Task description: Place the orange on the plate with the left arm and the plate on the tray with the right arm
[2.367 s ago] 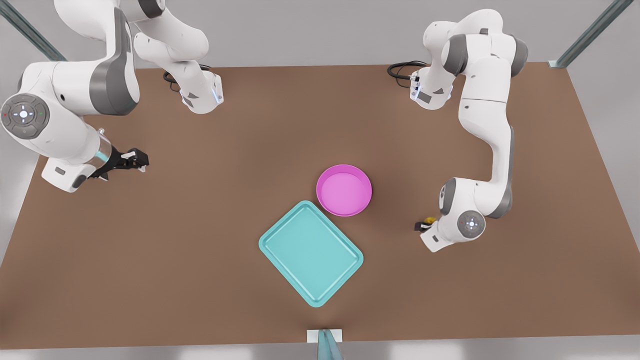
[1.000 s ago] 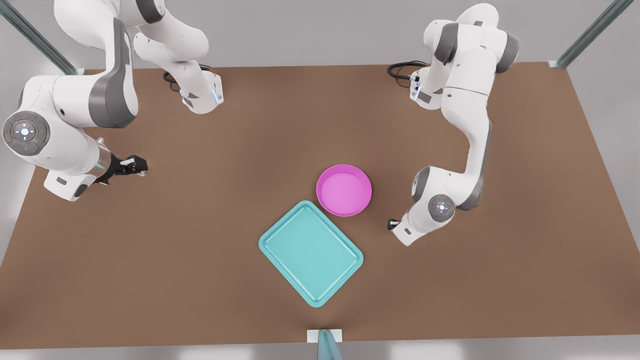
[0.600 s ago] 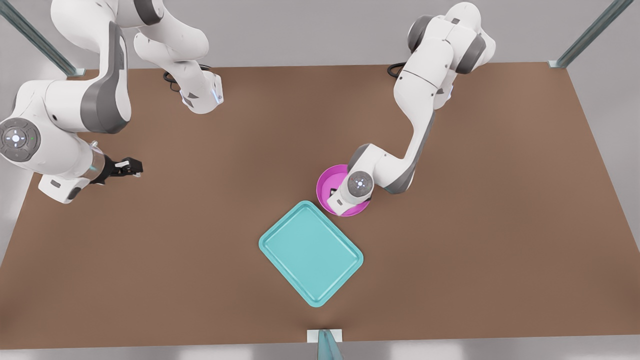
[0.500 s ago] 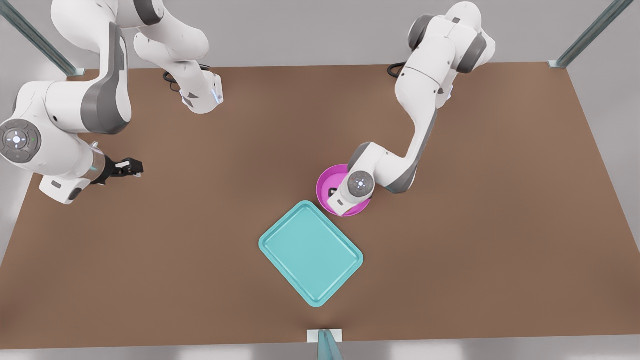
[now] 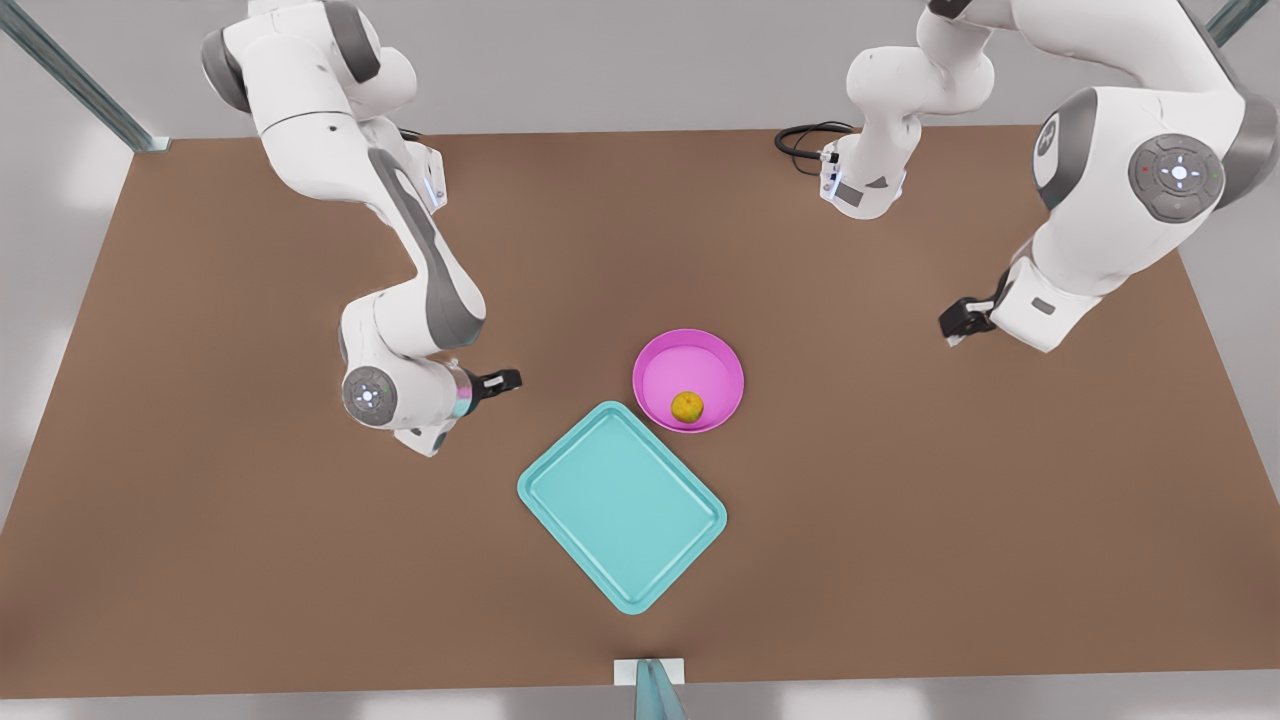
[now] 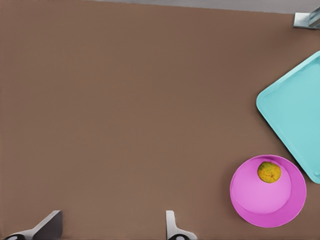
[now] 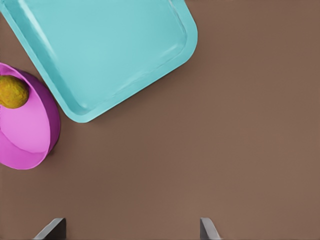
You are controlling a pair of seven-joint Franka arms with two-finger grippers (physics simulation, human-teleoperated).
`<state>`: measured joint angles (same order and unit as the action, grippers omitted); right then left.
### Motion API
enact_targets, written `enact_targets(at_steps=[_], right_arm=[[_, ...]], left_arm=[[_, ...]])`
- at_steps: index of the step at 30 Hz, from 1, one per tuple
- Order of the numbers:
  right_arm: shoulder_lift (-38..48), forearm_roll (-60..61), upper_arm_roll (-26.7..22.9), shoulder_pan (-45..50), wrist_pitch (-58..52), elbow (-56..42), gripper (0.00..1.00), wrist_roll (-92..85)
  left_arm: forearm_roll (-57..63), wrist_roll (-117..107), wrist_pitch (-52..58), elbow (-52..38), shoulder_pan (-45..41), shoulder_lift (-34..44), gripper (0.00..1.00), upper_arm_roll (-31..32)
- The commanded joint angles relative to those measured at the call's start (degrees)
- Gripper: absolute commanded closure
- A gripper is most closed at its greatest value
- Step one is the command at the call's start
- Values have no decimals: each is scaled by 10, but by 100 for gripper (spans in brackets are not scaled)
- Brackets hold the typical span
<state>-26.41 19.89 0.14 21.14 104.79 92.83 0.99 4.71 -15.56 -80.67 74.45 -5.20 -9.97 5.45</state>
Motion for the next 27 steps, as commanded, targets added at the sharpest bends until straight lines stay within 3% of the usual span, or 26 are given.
enact_targets(at_steps=[1, 5, 9, 14, 27], right_arm=[[-17, 39, 0, 15, 153, 2, 0, 264], [-38, 98, 1, 78, 325, 48, 0, 264], [-11, 156, 36, 103, 464, 152, 0, 254], [-22, 168, 93, 115, 477, 162, 0, 237], [-87, 166, 95, 152, 487, 142, 0, 177]], left_arm=[[14, 111, 43, -2, 3, 3, 0, 0], [14, 111, 44, -2, 2, 2, 0, 0], [13, 111, 44, -2, 2, 4, 0, 0], [13, 111, 44, -2, 2, 6, 0, 1], [10, 106, 57, -3, 2, 5, 0, 4]])
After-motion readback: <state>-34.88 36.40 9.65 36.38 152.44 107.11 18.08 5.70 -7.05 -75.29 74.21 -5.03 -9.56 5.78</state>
